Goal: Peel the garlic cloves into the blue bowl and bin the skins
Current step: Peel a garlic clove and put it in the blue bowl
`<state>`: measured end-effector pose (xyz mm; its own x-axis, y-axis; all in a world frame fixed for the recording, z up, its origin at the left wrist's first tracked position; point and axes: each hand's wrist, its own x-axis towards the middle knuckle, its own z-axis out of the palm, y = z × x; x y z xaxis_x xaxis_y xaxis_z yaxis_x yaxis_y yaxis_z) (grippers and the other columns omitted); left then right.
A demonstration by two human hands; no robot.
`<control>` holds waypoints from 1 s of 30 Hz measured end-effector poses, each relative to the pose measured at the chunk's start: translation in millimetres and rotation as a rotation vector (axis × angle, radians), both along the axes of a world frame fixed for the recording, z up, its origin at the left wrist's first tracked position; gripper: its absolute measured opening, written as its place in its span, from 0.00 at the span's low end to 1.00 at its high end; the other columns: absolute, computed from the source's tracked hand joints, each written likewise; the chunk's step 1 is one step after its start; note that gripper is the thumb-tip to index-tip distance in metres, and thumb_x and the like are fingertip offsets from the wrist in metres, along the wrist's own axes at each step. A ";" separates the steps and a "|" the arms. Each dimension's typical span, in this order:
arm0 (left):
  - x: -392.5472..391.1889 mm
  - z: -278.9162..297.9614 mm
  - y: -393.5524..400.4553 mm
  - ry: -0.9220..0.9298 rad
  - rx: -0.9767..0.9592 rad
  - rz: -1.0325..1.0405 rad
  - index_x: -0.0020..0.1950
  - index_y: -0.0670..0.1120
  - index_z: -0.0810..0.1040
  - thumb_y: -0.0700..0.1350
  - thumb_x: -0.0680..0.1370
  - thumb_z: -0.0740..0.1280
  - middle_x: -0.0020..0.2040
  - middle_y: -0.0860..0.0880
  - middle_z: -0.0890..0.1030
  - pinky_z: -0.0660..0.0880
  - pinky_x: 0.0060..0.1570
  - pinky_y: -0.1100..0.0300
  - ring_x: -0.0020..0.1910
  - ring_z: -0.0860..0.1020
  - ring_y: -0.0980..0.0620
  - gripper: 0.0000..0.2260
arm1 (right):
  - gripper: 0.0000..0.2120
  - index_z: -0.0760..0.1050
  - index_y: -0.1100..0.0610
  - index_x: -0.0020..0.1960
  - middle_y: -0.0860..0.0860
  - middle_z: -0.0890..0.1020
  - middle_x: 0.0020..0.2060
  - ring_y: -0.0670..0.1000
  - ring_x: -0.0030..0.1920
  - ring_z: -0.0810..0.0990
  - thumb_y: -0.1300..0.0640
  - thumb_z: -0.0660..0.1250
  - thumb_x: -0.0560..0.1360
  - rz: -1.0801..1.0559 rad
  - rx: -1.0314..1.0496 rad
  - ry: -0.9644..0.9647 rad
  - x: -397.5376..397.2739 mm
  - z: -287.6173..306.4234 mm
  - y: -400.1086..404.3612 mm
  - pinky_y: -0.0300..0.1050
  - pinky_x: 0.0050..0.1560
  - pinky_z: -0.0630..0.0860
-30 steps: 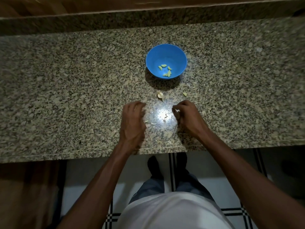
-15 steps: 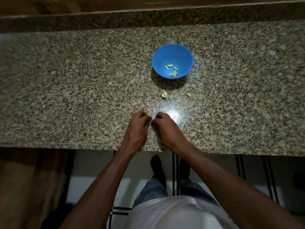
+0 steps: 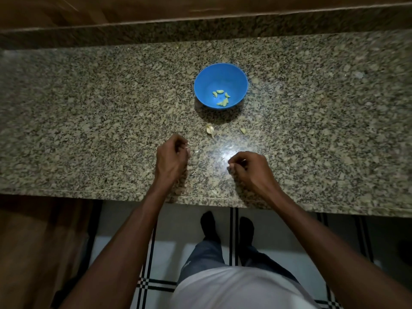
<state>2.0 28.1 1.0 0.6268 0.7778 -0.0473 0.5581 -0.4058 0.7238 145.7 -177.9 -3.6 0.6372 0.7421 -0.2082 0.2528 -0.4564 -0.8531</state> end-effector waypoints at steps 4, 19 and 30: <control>25.8 13.5 -20.0 -0.176 -0.218 0.021 0.54 0.43 0.83 0.37 0.73 0.79 0.47 0.49 0.86 0.84 0.51 0.55 0.47 0.85 0.52 0.11 | 0.04 0.86 0.53 0.49 0.46 0.88 0.40 0.43 0.41 0.86 0.58 0.72 0.80 -0.070 0.007 0.059 16.4 -4.3 -27.2 0.39 0.43 0.83; 89.6 -4.2 -66.5 -0.263 -0.361 -0.040 0.53 0.44 0.87 0.41 0.80 0.74 0.49 0.50 0.88 0.82 0.51 0.60 0.51 0.86 0.55 0.04 | 0.03 0.87 0.49 0.48 0.46 0.88 0.42 0.45 0.46 0.87 0.55 0.74 0.79 -0.197 0.059 0.225 29.7 -22.1 -61.5 0.55 0.54 0.84; 135.4 -23.7 -50.9 0.022 -0.067 -0.155 0.52 0.50 0.88 0.43 0.77 0.73 0.44 0.54 0.87 0.83 0.49 0.54 0.44 0.84 0.58 0.06 | 0.04 0.87 0.50 0.49 0.44 0.88 0.43 0.43 0.45 0.87 0.56 0.73 0.79 -0.229 0.042 0.228 33.2 -22.0 -60.6 0.51 0.52 0.85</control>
<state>137.4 -22.8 -22.7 0.7374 0.6663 -0.1110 0.5087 -0.4398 0.7401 178.9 -238.5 -25.7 0.7290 0.5954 -0.3376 -0.0528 -0.4429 -0.8950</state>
